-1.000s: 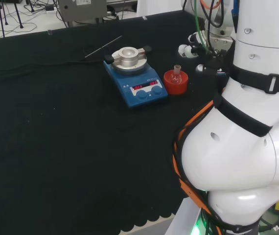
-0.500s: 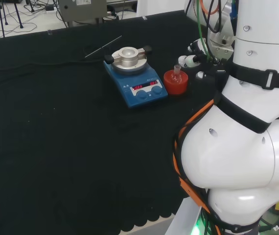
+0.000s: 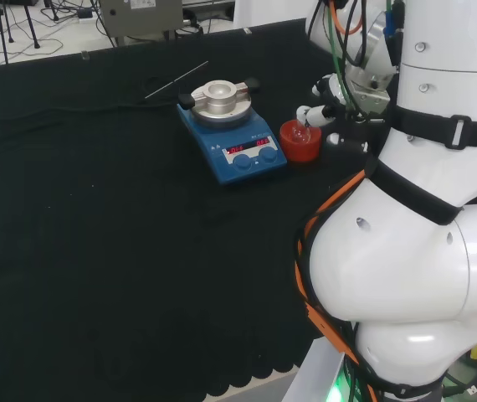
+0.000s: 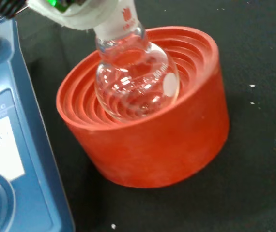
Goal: Pick up the round-bottom flask.
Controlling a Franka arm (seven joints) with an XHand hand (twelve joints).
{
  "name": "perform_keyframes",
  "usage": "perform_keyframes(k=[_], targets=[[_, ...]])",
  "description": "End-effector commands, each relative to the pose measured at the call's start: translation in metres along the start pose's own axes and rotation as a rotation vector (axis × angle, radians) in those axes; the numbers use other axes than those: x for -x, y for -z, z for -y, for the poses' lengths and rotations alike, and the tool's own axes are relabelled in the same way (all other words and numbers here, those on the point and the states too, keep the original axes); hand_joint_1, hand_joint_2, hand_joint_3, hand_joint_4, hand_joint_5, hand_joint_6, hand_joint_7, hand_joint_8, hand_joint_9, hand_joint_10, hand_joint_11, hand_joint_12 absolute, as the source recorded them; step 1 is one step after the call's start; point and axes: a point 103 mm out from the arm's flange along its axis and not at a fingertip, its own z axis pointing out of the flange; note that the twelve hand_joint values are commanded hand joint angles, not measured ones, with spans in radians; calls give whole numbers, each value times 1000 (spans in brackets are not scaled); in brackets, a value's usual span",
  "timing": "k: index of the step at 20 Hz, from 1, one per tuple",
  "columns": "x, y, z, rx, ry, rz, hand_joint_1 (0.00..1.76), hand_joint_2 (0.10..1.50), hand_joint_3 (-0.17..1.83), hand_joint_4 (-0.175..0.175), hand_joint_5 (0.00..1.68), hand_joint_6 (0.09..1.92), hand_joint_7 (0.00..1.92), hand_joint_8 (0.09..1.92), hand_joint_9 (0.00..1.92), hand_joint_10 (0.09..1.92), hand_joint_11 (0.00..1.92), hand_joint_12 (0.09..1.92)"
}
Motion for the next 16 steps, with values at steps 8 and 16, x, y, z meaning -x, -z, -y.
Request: perform_keyframes(k=[8, 16], targets=[[10, -17, 2, 18, 23, -24, 843, 649, 647, -89, 537, 553, 323, 699, 489, 735, 0, 1332], [1, -23, 5, 23, 34, -12, 843, 646, 649, -91, 543, 573, 329, 702, 500, 738, 0, 1340]])
